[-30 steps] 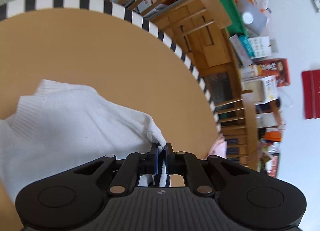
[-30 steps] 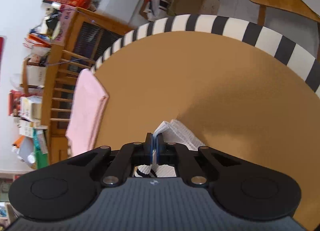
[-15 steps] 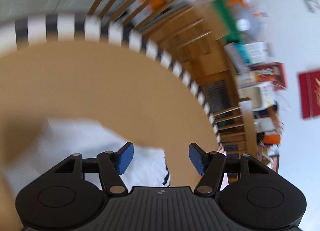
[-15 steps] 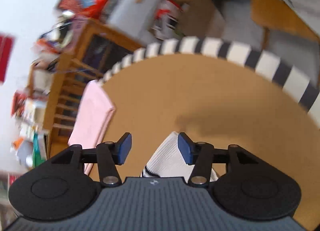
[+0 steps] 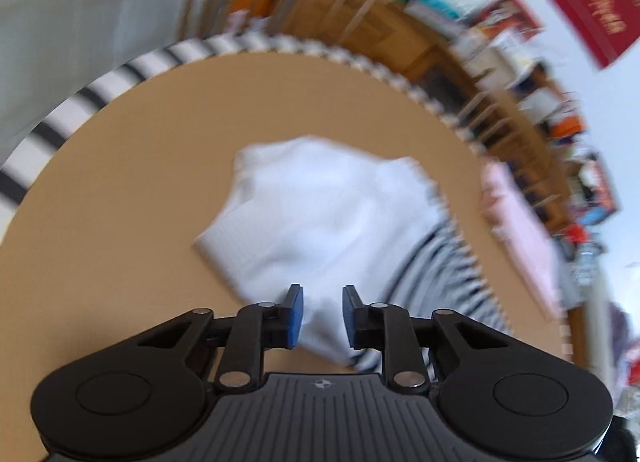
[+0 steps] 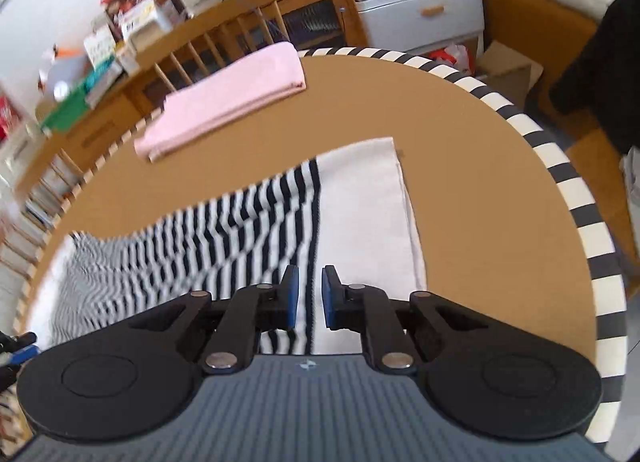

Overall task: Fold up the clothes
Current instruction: 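Lay the hem over the collar and open both grippers, then move both open grippers to the white hem of the long folded strip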

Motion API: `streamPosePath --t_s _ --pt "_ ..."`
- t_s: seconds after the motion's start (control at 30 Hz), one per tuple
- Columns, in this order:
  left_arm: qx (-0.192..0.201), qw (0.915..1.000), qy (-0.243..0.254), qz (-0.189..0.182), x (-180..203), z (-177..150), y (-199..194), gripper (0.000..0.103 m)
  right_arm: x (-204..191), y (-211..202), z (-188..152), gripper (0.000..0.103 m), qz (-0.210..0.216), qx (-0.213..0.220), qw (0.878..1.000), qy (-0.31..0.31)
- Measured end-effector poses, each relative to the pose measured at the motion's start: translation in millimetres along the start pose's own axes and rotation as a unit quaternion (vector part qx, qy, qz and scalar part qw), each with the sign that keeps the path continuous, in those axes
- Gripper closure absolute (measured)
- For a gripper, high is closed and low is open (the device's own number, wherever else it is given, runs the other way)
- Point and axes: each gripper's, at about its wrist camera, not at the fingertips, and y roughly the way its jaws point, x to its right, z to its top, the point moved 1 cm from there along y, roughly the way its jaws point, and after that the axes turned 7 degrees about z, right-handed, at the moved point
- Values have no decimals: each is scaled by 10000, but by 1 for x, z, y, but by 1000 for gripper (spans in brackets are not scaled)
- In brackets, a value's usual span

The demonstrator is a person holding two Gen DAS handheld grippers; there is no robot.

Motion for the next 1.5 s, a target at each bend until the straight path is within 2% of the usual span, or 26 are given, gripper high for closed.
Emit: streamPosePath --t_s 0.1,0.13,0.17,0.33,0.4,0.5,0.53,0.57,0.6,0.63,0.7,0.77,0.9,0.97,1.07,1.17,1.2,1.23,1.27,1.3,1.37,1.43,1.5 --pt "148 9996 67 235 -10 -2 -5 95 1 2 -11 88 -186 -164 9996 -131" --pt "149 9995 126 265 -11 0 -4 95 2 2 -16 88 -228 -194 9994 -184" --pt "139 9993 199 301 -11 2 -4 100 2 3 -22 91 -261 -202 9991 -275" --pt "100 9974 473 535 -12 8 -9 100 -7 1 -37 91 -555 -335 9938 -899" --pt "117 9957 589 700 -15 8 -15 100 -6 -3 -38 91 -594 -400 9929 -950" --pt "56 9962 627 601 -20 9 -16 100 -3 -10 -37 89 -657 -426 9926 -928" --pt "24 9967 606 538 -21 10 -17 98 -3 -14 -36 85 -695 -334 9927 -928" --pt "25 9974 564 448 -21 10 -19 92 -4 -19 -35 84 -735 -189 9927 -939" --pt "51 9980 534 335 -21 10 -20 84 -5 -24 -34 78 -753 -36 9928 -933" --pt "71 9981 547 283 -20 9 -20 82 -4 -24 -33 72 -742 27 9933 -889" --pt "50 9977 600 309 -17 4 -17 82 -1 -13 -32 77 -676 -215 9945 -771" --pt "117 9963 757 379 -14 0 -17 82 -2 -8 -36 82 -731 -341 9921 -964" --pt "208 9907 1205 606 -3 -8 -19 81 -6 -4 -38 81 -821 -444 9879 -1237" --pt "159 9871 1407 742 6 -16 -23 75 -4 -3 -35 80 -761 -517 9884 -1210" --pt "210 9809 1743 836 26 -42 -39 70 -2 -2 -31 79 -650 -637 9871 -1314" --pt "265 9724 2139 889 54 -81 -59 59 -2 -2 -25 71 -453 -844 9859 -1373" --pt "263 9702 2238 892 66 -97 -65 55 -3 -3 -23 63 -365 -899 9853 -1403" --pt "268 9685 2315 878 79 -115 -71 53 -6 -5 -20 46 -268 -936 9846 -1454" --pt "276 9671 2379 862 93 -133 -76 48 -9 -7 -18 37 -171 -923 9825 -1607" --pt "290 9661 2413 866 107 -152 -81 44 -14 -9 -17 30 -78 -908 9769 -1934" --pt "320 9670 2364 890 134 -190 -88 41 -25 -14 -16 30 104 -908 9580 -2720" --pt "325 9725 2139 865 157 -226 -95 38 -30 -21 -12 30 307 -792 9390 -3333" --pt "208 9785 1868 844 175 -257 -98 37 -28 -29 -5 29 530 -714 9251 -3692"
